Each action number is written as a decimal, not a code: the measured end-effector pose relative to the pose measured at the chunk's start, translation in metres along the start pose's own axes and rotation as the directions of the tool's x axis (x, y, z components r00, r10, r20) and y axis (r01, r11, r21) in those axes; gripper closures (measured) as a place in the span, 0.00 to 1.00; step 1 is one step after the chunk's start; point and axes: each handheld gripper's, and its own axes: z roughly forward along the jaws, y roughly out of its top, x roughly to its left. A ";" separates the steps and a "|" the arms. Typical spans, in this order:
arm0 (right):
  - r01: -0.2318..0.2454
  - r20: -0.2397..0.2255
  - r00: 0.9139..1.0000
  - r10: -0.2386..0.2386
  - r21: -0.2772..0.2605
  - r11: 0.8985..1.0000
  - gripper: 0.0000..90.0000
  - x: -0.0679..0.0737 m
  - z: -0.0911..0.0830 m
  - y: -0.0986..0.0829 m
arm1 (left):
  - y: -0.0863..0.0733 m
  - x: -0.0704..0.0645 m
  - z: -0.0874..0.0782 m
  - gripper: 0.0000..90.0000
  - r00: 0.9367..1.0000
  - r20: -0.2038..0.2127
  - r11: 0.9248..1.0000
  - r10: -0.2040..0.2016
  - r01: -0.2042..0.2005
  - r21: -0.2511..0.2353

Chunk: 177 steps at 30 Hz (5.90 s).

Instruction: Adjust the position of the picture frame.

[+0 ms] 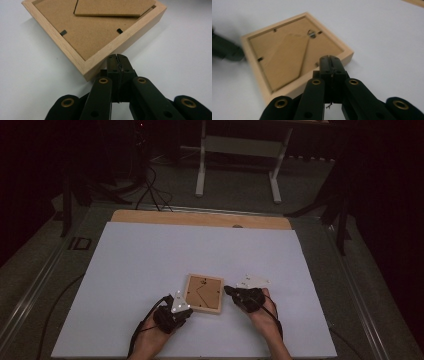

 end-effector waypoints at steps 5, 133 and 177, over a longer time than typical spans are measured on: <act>-0.016 0.032 0.999 0.016 -0.002 1.000 1.00 -0.009 0.015 0.012 | -0.001 0.001 0.003 1.00 1.000 0.004 1.000 0.002 -0.002 0.001; 0.002 -0.019 1.000 0.001 0.120 0.993 1.00 0.027 -0.003 -0.013 | -0.001 0.035 0.002 1.00 0.986 -0.080 0.989 -0.148 0.149 0.006; 0.018 -0.002 1.000 -0.018 0.145 0.989 1.00 0.035 0.001 -0.016 | 0.000 0.022 0.001 0.99 0.991 -0.087 0.994 -0.104 0.107 0.037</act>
